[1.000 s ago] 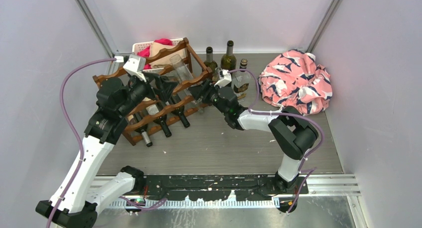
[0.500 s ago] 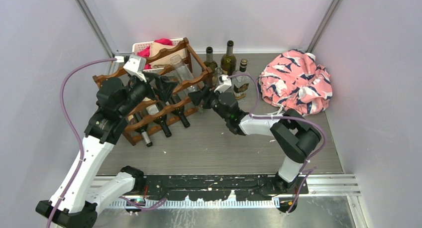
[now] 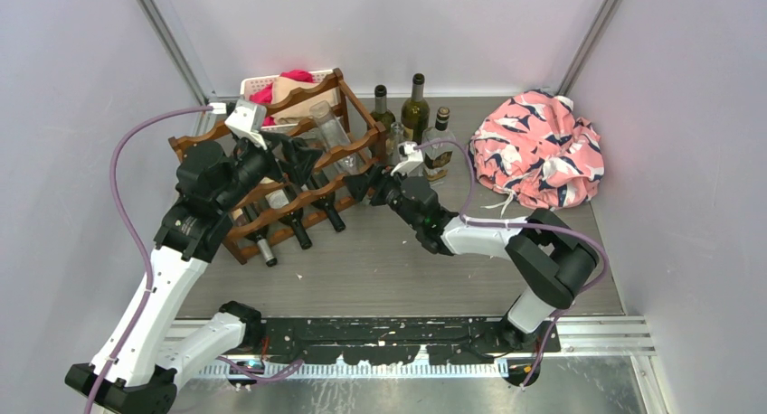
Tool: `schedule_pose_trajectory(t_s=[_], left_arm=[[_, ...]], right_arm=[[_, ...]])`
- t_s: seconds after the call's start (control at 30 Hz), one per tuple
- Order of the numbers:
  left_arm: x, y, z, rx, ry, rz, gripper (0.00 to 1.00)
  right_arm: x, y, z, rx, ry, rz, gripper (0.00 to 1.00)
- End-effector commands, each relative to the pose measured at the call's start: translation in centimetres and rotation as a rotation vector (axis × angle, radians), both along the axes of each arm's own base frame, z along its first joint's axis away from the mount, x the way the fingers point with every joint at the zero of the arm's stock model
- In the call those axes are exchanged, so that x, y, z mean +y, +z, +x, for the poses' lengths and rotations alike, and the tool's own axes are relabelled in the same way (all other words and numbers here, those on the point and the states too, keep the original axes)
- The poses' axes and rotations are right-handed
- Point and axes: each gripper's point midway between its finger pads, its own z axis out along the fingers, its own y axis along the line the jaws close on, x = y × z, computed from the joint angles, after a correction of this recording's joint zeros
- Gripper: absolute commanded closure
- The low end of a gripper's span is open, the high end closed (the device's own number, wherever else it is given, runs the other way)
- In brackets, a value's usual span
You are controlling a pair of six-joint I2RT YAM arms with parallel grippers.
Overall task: Put the wine bottle on the wine rack
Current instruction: Place the wine bottle in the wine rack.
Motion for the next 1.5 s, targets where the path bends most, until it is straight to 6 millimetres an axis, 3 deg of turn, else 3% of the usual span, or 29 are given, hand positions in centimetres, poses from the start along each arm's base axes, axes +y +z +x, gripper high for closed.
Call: schedule_pose_trajectory(t_s=[0.0, 0.3, 0.7, 0.9, 1.47], left_arm=[[0.6, 2.1, 0.2, -0.091, 0.022, -0.014, 0.00], [0.6, 2.1, 0.2, -0.092, 0.025, -0.012, 0.00], [0.8, 2.2, 0.1, -0.099, 0.030, -0.010, 0.00], [0.8, 2.2, 0.1, -0.100, 0.033, -0.009, 0.00], [0.9, 2.2, 0.2, -0.100, 0.039, -0.001, 0.00]], right_arm=[[-0.1, 3.5, -0.7, -0.087, -0.013, 0.036, 0.21], [-0.9, 2.2, -0.2, -0.051, -0.060, -0.011, 0.22], [-1.1, 1.2, 0.3, -0.027, -0.087, -0.043, 0.44], [-1.0, 0.8, 0.5, -0.019, -0.093, -0.053, 0.63], [-0.3, 1.4, 2.3, -0.034, -0.105, -0.061, 0.69]])
